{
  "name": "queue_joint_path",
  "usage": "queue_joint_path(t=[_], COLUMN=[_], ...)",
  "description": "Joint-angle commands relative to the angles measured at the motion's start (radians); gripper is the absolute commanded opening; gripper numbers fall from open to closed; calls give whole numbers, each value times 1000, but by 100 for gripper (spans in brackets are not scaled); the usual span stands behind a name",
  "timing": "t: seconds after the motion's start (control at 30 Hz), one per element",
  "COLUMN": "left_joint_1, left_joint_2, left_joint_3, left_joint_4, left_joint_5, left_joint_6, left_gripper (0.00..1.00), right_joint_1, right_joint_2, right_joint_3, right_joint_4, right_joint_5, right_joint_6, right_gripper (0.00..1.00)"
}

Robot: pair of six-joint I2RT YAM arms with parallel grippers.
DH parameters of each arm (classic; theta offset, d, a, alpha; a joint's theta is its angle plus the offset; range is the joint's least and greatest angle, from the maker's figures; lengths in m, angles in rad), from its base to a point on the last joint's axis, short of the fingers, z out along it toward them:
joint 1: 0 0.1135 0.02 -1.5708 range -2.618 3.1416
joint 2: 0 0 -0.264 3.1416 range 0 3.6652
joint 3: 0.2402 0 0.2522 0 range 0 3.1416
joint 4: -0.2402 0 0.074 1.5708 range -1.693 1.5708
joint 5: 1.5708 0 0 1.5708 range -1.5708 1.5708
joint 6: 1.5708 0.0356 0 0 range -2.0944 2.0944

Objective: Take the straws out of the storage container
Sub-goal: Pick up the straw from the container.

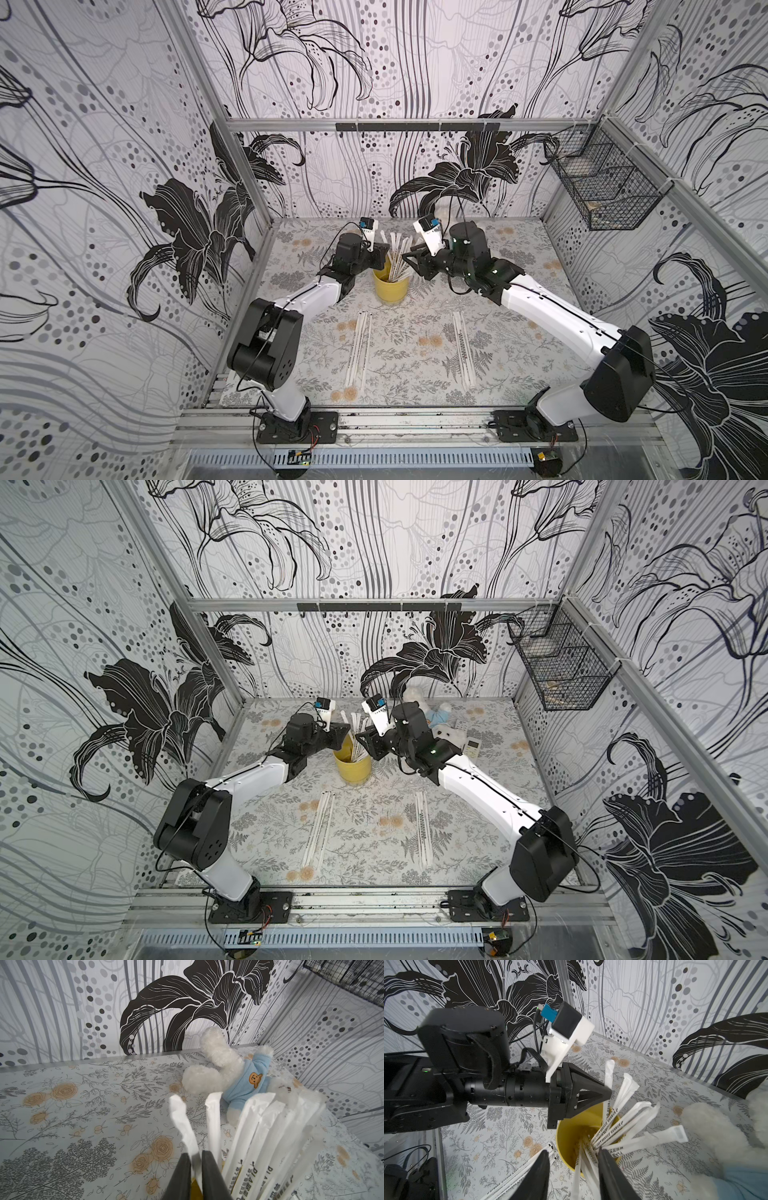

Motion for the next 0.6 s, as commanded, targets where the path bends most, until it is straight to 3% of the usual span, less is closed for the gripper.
queue_joint_path(t=[0.0,0.23,0.57], left_joint_1=[9,12,12], left_joint_2=[7,-36,-175], left_joint_3=[33,24,4], left_joint_4=[32,28,-26], left_joint_5=[20,22,5], left_joint_6=[0,-7,-12], left_gripper=[11,2,0], right_joint_1=[5,6,7], right_joint_2=[8,-1,-20], right_joint_3=[33,40,41], right_joint_4=[-5,-12,-17], right_joint_5=[-1,6,1], right_joint_6=[-19,-23,-13], right_gripper=[42,42,42])
